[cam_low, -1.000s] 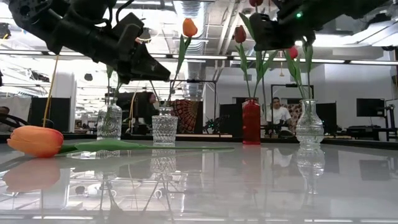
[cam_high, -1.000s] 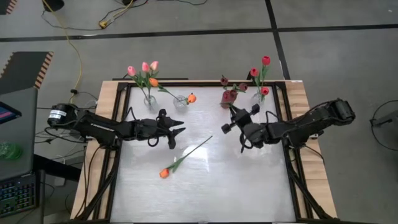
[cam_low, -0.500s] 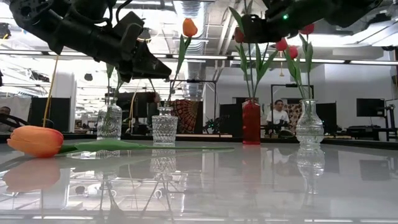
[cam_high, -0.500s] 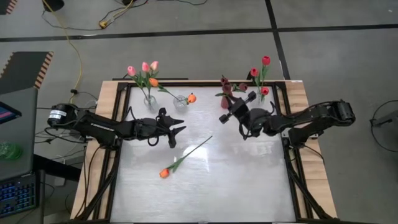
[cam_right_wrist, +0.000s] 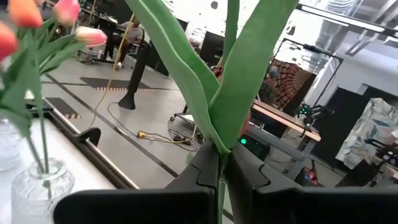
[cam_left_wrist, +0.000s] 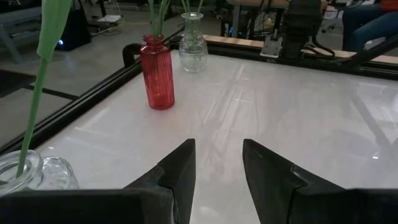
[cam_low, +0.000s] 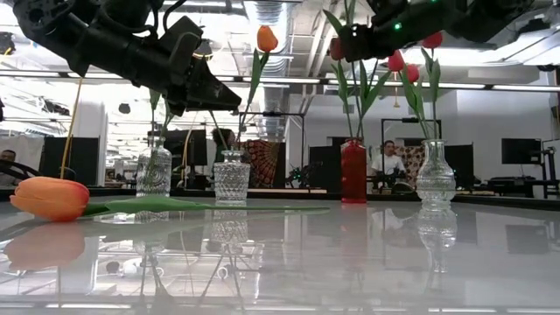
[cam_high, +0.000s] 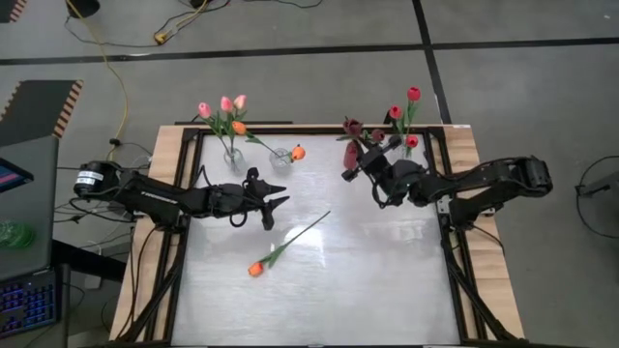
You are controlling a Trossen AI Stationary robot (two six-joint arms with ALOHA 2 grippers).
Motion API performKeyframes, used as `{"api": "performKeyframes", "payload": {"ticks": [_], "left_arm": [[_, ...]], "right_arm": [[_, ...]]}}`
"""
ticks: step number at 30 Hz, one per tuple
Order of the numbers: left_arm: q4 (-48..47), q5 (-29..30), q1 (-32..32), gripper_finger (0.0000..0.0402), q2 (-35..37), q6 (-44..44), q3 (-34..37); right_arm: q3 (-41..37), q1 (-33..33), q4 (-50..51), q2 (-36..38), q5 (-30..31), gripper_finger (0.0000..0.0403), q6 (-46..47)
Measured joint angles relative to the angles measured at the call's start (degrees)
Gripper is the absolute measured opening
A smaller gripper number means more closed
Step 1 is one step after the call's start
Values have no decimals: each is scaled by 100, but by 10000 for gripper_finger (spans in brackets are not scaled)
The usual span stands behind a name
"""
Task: Sort flowers into vase by color
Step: Put the red flower into the right red vase
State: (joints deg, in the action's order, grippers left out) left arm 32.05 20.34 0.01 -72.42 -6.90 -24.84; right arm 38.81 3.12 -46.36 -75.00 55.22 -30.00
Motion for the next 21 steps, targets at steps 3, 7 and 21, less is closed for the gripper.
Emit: {"api": "performKeyframes", "payload": {"ticks": [3,7,21], "left_arm": [[0,0,-1,121,0,0,0],[0,1,-1,121,0,-5,0],[0,3,-1,121,0,-39,0]], "right_arm": [[0,200,9,0,-277,40,172],[0,378,1,0,-492,40,345],[51,267,-93,0,-471,40,183]]}}
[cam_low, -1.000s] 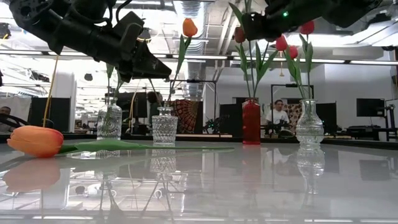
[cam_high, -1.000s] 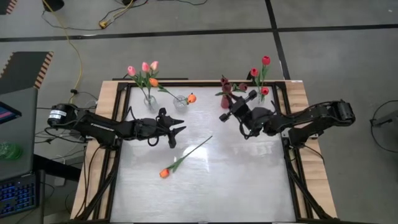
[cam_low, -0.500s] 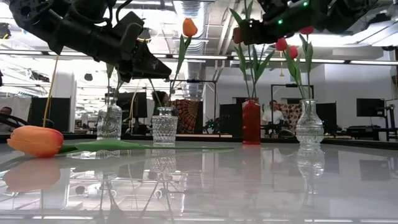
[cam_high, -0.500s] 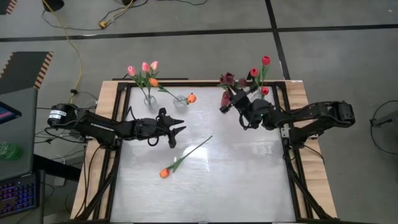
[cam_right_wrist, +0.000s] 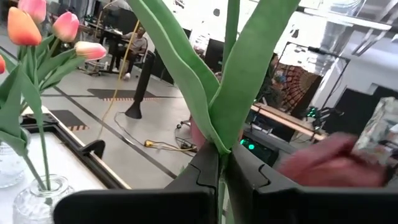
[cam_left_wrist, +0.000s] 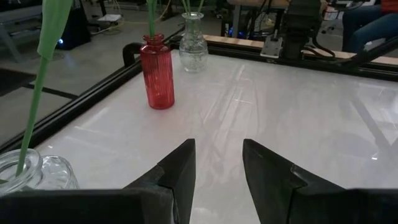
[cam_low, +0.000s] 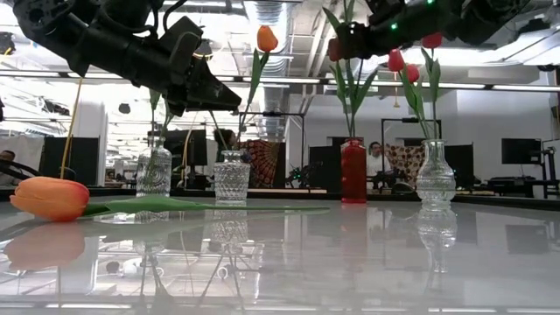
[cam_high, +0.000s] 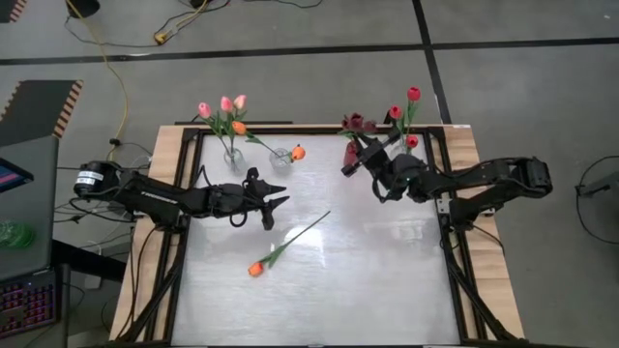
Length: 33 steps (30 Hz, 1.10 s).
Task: Sort flowers into vase by color
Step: Put the red flower into the right red vase
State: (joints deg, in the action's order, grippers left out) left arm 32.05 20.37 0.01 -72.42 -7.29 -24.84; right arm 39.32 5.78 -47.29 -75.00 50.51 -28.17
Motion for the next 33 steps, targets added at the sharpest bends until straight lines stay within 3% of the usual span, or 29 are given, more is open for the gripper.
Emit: {"api": "performKeyframes", "payload": {"ticks": [10,33], "left_arm": [[-3,161,-13,121,0,0,0],[-5,151,-13,121,0,-1,0]], "right_arm": [[222,-254,64,0,345,40,-480],[222,192,1461,0,342,53,1506]]}}
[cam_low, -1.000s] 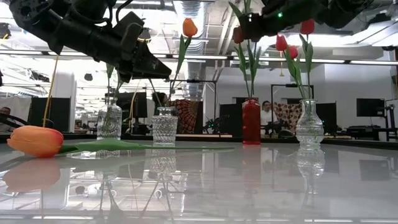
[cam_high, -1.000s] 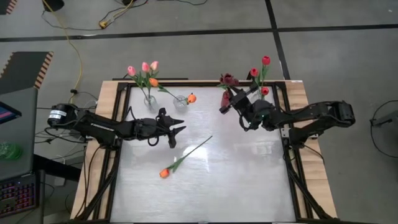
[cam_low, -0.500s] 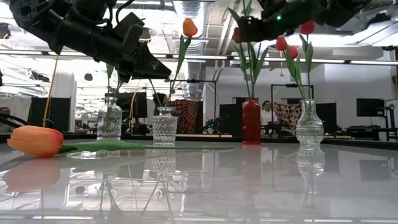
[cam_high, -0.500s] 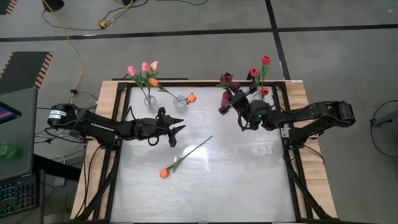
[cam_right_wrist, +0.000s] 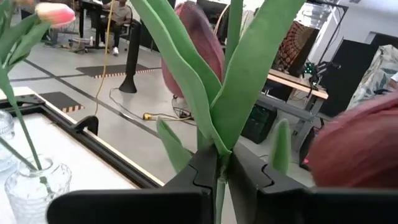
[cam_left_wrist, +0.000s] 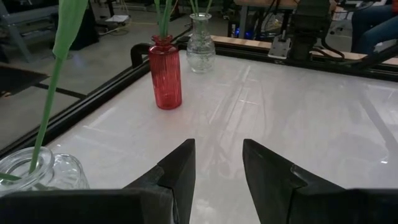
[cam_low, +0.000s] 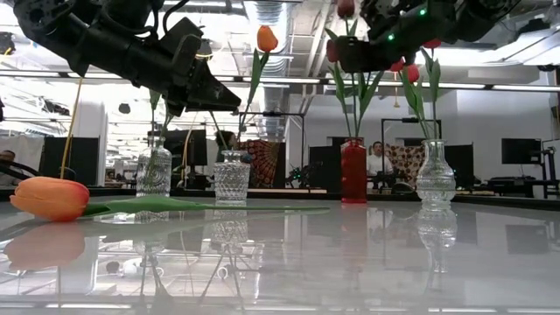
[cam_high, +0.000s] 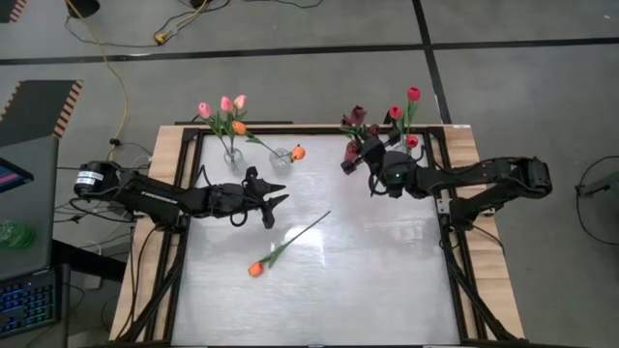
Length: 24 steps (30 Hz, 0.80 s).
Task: Sort flowers into vase by color
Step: Put the red flower into the right red vase
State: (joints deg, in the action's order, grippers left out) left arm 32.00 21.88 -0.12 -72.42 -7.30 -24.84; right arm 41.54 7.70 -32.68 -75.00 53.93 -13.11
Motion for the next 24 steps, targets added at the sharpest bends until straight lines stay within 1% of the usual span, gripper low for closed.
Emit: {"api": "performKeyframes", "payload": {"ticks": [8,12,15,19,24], "left_arm": [[-1,1,0,121,0,-1,0],[-3,-1,0,121,0,-1,0],[-1,-2,0,121,0,-1,0],[-1,-3,0,121,0,-1,0],[-5,-3,2,121,0,-1,0]], "right_arm": [[0,-4,72,0,2,56,-14],[0,3,110,0,2,57,413],[0,31,249,0,3,65,530],[0,33,490,0,7,96,846],[0,28,701,0,7,160,1015]]}}
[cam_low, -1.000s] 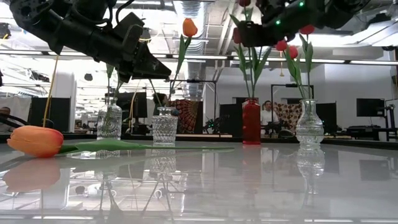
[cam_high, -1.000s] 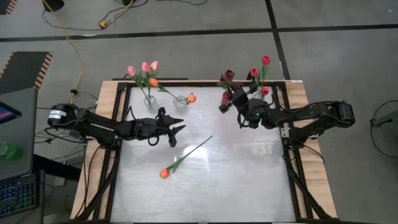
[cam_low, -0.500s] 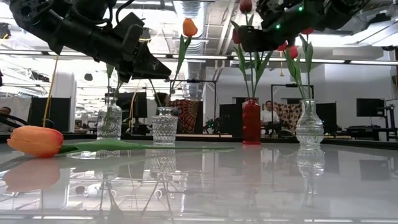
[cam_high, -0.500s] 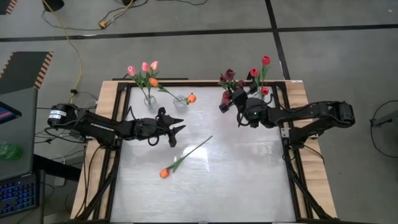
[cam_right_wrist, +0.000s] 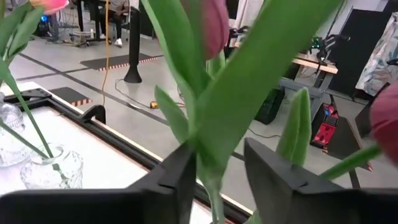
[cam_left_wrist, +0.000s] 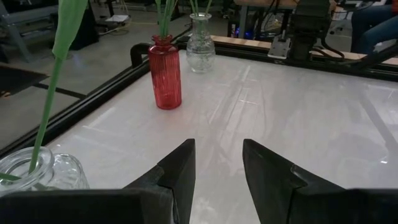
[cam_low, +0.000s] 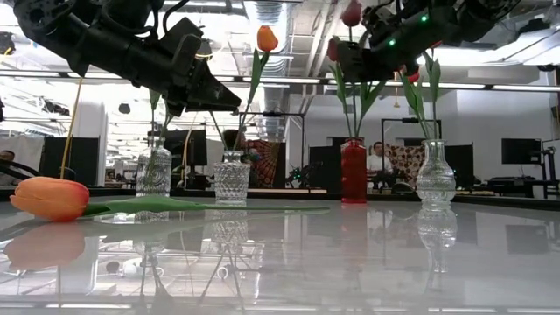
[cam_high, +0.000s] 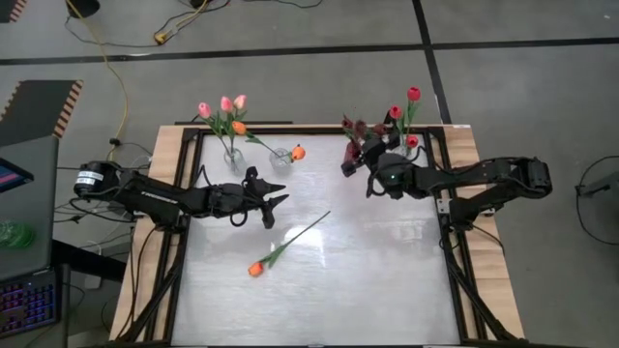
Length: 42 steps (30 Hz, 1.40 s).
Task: Sort flowers into vase by color
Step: Put the red flower into the right red vase, then put the orange flower into the middle transparent vase
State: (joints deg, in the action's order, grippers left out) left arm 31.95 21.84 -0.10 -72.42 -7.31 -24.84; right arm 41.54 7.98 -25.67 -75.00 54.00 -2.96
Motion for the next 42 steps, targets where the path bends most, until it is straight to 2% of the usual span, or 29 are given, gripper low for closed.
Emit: {"api": "performKeyframes", "payload": {"ticks": [5,10,18,30,37,42], "left_arm": [[-5,-2,0,121,0,-2,0],[-9,-2,0,121,0,0,0],[-101,-4,0,121,2,-61,0],[-153,-4,0,121,2,-90,0],[-155,-4,0,121,2,-90,-2],[-155,-4,0,121,2,-90,-2]], "right_arm": [[0,-140,113,2,13,218,14],[0,-252,539,2,13,243,516],[0,-320,1463,2,-1,244,1382],[0,-544,1594,3,-26,244,1416],[0,-537,2488,228,-773,244,2375],[0,-677,2968,313,-1342,244,2599]]}}
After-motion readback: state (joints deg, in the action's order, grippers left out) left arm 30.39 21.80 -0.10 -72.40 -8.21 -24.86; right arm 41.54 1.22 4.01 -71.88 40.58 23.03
